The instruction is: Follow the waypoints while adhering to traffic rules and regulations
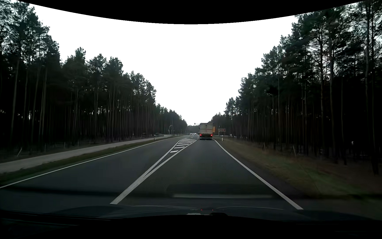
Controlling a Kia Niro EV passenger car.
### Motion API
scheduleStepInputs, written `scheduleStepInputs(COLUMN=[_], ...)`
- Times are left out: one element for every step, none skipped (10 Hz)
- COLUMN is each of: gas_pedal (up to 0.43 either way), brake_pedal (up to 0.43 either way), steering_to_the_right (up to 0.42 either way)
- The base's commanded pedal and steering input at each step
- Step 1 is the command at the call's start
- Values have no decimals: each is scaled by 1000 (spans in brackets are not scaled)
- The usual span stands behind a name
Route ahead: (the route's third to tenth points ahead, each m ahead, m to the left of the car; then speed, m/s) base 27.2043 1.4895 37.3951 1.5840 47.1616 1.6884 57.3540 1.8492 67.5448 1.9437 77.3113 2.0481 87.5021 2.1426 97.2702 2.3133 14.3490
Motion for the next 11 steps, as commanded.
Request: scheduleStepInputs(gas_pedal=[0, 0, 0, 0, 0, 0, 0, 0, 0, 0, 0], brake_pedal=[85, 67, 55, 24, 0, 0, 0, 0, 0, 0, 0], steering_to_the_right=[11, 12, 12, 12, 12, 12, 12, 12, 11, 11, 9])
